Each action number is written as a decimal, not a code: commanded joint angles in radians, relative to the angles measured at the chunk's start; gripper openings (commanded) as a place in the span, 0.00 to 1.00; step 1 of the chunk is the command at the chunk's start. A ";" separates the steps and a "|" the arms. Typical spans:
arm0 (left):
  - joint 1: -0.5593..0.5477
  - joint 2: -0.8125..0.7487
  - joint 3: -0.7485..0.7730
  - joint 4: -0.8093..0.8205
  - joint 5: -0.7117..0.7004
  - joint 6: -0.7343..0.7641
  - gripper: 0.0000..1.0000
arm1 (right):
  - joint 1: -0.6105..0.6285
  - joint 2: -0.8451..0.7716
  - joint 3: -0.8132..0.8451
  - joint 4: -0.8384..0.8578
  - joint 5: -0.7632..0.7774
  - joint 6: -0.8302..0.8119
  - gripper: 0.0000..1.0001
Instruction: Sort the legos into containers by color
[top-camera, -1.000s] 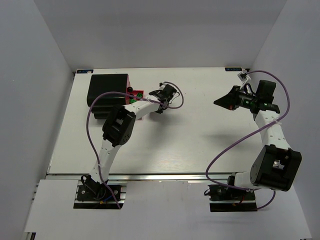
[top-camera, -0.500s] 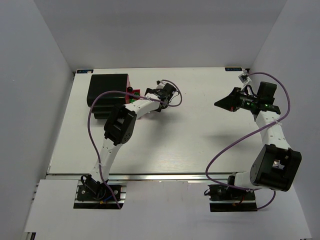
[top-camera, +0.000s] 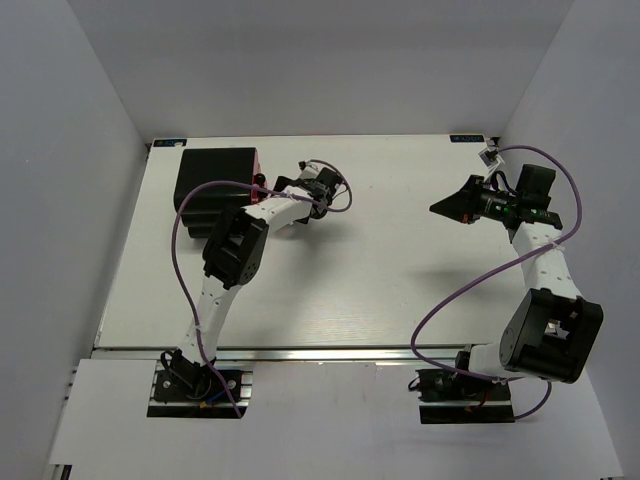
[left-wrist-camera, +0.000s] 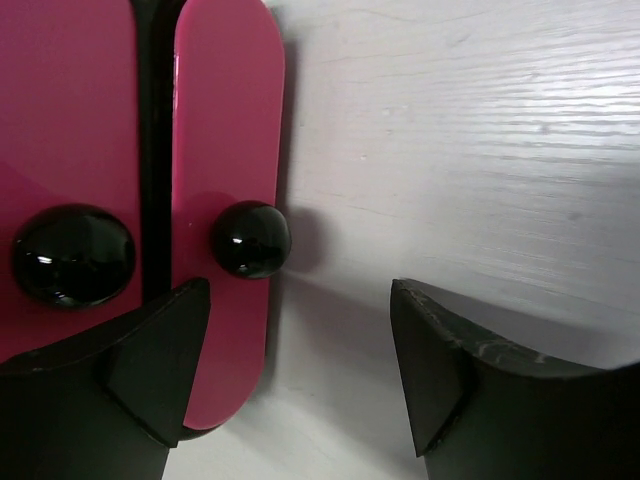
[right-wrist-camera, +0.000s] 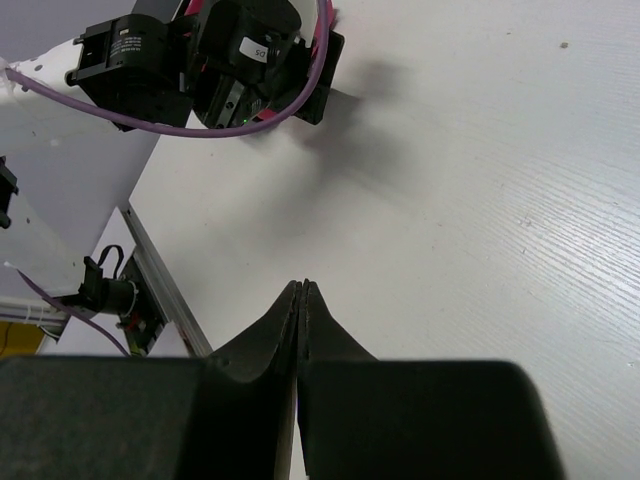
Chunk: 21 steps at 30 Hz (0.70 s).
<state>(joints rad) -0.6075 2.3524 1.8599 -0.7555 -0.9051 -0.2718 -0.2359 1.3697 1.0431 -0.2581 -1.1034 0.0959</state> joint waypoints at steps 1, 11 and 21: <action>0.025 -0.016 -0.051 -0.053 0.015 -0.012 0.83 | -0.013 -0.009 0.000 0.028 -0.026 0.007 0.00; 0.025 -0.044 -0.097 -0.025 -0.009 -0.004 0.67 | -0.022 -0.001 -0.003 0.033 -0.027 0.016 0.00; -0.006 -0.197 -0.169 0.099 0.110 0.098 0.17 | -0.025 -0.007 -0.009 0.034 -0.003 0.005 0.00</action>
<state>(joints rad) -0.6018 2.2986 1.7084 -0.7136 -0.8783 -0.2073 -0.2550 1.3697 1.0351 -0.2535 -1.1023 0.1032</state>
